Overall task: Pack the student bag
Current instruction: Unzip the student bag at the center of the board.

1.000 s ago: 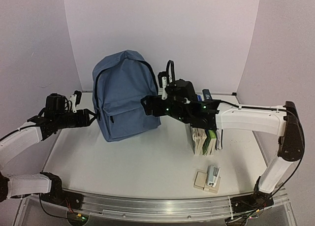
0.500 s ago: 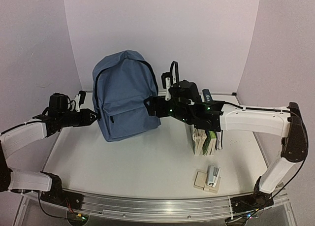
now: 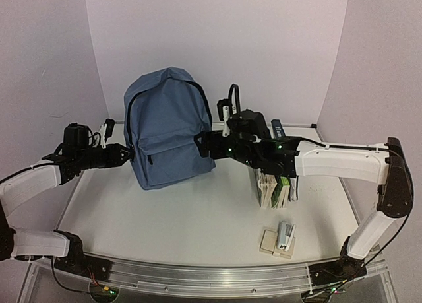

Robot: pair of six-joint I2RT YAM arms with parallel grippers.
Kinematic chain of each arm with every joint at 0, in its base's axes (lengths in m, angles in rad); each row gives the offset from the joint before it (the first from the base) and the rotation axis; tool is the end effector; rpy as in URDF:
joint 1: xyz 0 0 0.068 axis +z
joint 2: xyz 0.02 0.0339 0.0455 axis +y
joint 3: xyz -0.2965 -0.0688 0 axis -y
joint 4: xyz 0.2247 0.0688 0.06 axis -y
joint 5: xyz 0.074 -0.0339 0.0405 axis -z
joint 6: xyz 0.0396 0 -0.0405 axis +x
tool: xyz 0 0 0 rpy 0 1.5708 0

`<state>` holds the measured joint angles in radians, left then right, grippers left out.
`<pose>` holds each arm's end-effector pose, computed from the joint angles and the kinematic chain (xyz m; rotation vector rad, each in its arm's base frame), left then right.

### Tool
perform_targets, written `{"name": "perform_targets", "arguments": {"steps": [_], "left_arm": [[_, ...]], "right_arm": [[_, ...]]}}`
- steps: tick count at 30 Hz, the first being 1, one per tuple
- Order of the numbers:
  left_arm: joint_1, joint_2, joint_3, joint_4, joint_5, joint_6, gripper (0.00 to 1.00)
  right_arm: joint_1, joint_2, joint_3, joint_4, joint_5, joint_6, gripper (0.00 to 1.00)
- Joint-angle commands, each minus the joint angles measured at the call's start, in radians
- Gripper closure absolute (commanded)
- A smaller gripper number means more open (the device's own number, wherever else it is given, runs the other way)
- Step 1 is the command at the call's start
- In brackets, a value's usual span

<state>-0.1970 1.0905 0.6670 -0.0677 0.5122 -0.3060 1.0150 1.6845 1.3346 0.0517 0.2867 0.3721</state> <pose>0.2004 -0.0598 0.2876 0.2118 2.0875 -0.8348 0.2165 0.3274 0.3545 -0.4089 1.8705 0.6879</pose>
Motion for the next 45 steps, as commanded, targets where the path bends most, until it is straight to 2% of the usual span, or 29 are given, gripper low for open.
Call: {"name": "perform_targets", "arguments": {"steps": [1, 7, 15, 17, 21, 24, 32, 37, 45], "left_arm": [[0.005, -0.006, 0.016, 0.033, 0.019, -0.007, 0.63], [0.004, 0.025, 0.025, 0.012, -0.041, 0.000, 0.65], [0.005, 0.060, 0.030, 0.034, -0.030, 0.001, 0.68], [0.004, 0.059, 0.025, 0.046, -0.014, 0.001, 0.72], [0.005, 0.046, 0.015, 0.055, -0.016, 0.005, 0.91], [0.004, 0.040, 0.011, 0.056, -0.022, 0.007, 0.99], [0.004, -0.056, 0.002, 0.051, -0.009, -0.013, 1.00], [0.005, -0.137, 0.024, 0.021, 0.068, -0.048, 1.00], [0.005, -0.144, 0.104, -0.034, 0.161, -0.061, 1.00]], "right_arm": [[-0.005, -0.046, -0.005, 0.022, 0.013, 0.012, 0.13], [-0.005, -0.053, -0.012, 0.022, 0.015, 0.017, 0.13], [-0.005, -0.061, -0.015, 0.022, 0.016, 0.017, 0.13], [-0.006, -0.062, -0.015, 0.022, 0.020, 0.016, 0.13], [-0.007, -0.062, -0.018, 0.023, 0.024, 0.014, 0.13], [-0.007, -0.065, -0.020, 0.022, 0.025, 0.013, 0.13], [-0.009, -0.081, -0.032, 0.022, 0.020, -0.001, 0.13], [-0.007, -0.085, -0.033, 0.022, -0.048, -0.056, 0.13], [0.035, -0.049, 0.018, 0.034, -0.113, -0.160, 0.13]]}}
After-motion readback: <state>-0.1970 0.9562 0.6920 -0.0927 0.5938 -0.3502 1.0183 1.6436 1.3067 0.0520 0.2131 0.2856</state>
